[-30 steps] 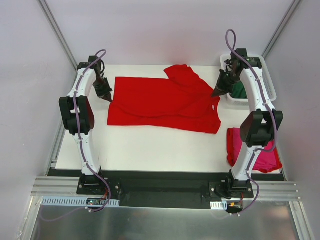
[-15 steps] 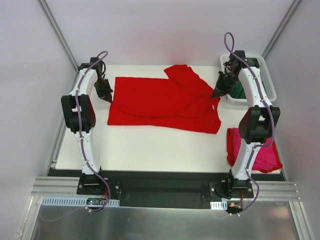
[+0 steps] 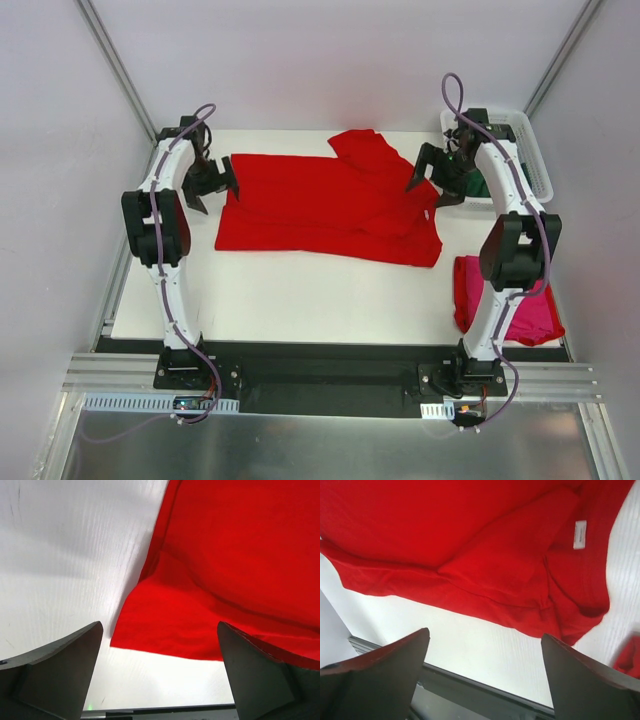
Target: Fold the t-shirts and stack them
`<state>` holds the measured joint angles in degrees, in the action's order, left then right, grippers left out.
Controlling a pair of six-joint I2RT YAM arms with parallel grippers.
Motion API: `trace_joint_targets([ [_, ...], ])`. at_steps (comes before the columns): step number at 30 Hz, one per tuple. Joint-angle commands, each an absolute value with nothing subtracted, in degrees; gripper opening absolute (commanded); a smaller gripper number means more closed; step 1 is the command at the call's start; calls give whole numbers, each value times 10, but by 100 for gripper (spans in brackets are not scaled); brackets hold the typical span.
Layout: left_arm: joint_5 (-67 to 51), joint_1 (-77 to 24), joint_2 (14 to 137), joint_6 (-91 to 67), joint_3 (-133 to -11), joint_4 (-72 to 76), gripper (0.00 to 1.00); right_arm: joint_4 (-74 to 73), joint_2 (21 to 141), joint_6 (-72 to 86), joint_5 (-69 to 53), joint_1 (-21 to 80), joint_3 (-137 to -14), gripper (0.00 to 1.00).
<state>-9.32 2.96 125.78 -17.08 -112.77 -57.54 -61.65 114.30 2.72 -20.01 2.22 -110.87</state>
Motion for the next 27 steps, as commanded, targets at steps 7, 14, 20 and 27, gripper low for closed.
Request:
trace_joint_targets([
  [7, -126, 24, 1096, -193, -952, -546, 99, -560, 949, 13, -171, 34, -856, 96],
  [14, -179, 24, 1080, -186, -842, -464, 99, -490, 918, 4, -163, 36, -746, 96],
  [20, -234, 25, 1128, -186, -841, -426, 99, -496, 981, -18, -160, 40, -772, 97],
  [27, -244, 27, 1132, -192, -862, -427, 99, -540, 1024, -20, -143, 43, -827, 93],
])
